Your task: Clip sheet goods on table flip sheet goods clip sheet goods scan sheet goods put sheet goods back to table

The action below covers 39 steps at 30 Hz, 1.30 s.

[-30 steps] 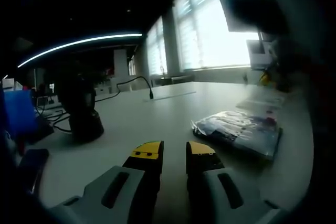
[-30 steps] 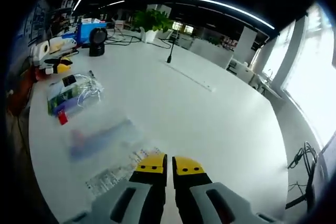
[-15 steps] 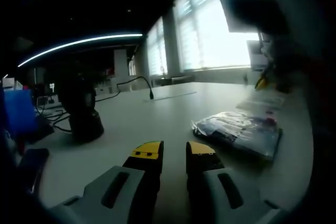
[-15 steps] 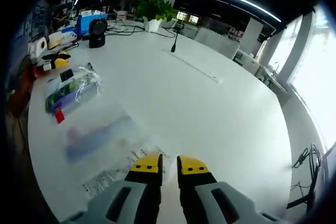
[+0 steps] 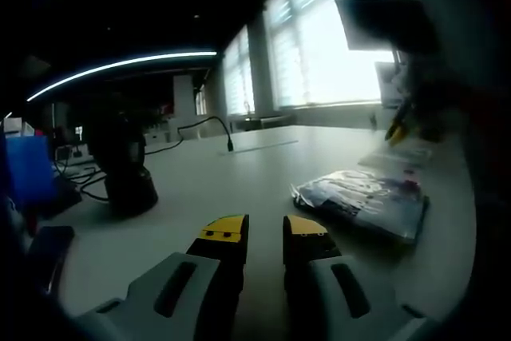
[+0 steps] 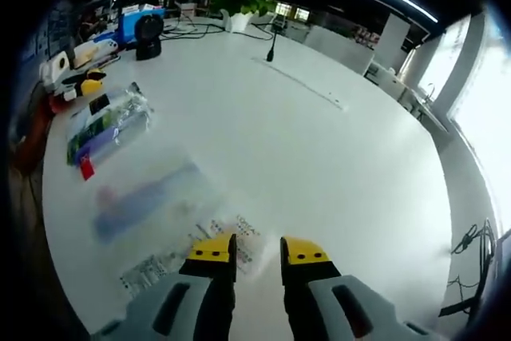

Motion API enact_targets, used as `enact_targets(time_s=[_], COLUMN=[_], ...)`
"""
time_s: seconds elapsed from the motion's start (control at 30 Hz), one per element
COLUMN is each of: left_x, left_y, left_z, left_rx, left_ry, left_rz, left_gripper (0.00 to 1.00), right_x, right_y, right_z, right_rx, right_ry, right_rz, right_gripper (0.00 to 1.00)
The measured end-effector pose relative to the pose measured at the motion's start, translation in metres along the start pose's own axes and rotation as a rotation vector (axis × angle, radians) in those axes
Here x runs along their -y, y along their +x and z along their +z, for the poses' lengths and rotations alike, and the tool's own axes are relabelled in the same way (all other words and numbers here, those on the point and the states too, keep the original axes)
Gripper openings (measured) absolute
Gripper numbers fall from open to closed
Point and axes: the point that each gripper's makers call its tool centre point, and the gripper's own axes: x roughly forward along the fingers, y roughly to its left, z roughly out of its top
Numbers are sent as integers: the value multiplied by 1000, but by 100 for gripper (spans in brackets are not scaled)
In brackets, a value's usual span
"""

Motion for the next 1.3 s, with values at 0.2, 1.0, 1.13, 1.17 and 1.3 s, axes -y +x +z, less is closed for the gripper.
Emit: enact_targets(time_s=[0.2,1.0,1.13,1.17,1.3], left_x=[-1,2,2,2,3], left_y=[1,-1,-1,-1,-1], left_z=[-1,-1,-1,-1,-1], left_rx=[-1,-2,-2,-3,-2], left_ry=[5,13,13,13,15], left_rz=[0,0,0,0,-1], left_gripper=[10,10,10,10,10], right_x=[1,2,-1,-4,-5], right_y=[5,12,12,12,11], right_z=[-5,-11,-13,-13,-13], right_rx=[-14,-16,-4,1,22], right_ry=[15,91,143,174,176], right_rz=[30,102,118,135,142], right_gripper=[20,27,24,21,21])
